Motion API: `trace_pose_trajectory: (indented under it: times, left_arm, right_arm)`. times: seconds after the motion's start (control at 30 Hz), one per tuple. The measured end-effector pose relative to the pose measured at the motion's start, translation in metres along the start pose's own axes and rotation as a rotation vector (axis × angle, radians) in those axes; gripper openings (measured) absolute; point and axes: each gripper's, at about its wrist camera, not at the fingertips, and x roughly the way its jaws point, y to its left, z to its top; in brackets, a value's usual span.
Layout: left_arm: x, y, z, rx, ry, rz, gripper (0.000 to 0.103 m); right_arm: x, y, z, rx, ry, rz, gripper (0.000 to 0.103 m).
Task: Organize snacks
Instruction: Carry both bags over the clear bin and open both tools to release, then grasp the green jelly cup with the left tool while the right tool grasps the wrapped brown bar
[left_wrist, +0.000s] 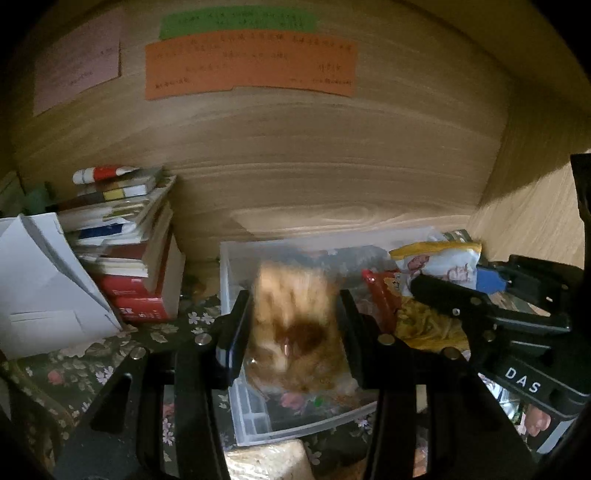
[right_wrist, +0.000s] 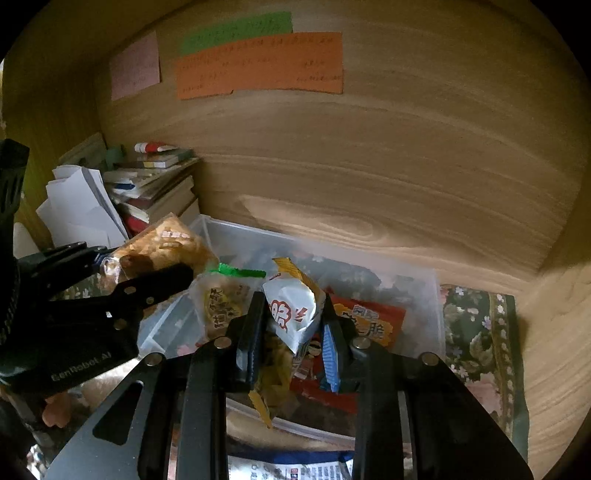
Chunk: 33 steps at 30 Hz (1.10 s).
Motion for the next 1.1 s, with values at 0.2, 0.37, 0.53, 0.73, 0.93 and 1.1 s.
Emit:
trace_pose_trajectory:
  times: [0.2, 0.37, 0.53, 0.73, 0.93, 1.1]
  left_arm:
    - [-0.017, -0.001, -0.001, 0.003, -0.038, 0.004, 0.061]
    - [-0.047, -0.001, -0.003, 0.006, -0.088, 0.003, 0.068]
    - [-0.087, -0.005, -0.014, 0.019, -0.125, -0.006, 0.069]
    - [-0.131, -0.009, -0.038, 0.029, -0.164, -0.02, 0.07]
    - [-0.15, -0.01, -0.075, 0.04, -0.146, -0.004, 0.074]
    - [-0.148, 0.002, -0.114, 0.019, -0.071, 0.012, 0.074]
  right_arm:
    - [-0.009, -0.001, 0.001, 0.018, -0.027, -0.023, 0.045]
    - [-0.034, 0.003, -0.002, 0.003, -0.083, -0.05, 0.054]
    - [-0.066, 0.013, -0.011, -0.006, -0.127, -0.036, 0.056]
    - [-0.104, 0.032, -0.03, -0.026, -0.174, -0.002, 0.058]
    - [-0.118, 0.047, -0.065, -0.013, -0.16, 0.038, 0.061]
    - [-0.106, 0.064, -0.099, -0.021, -0.102, 0.045, 0.061]
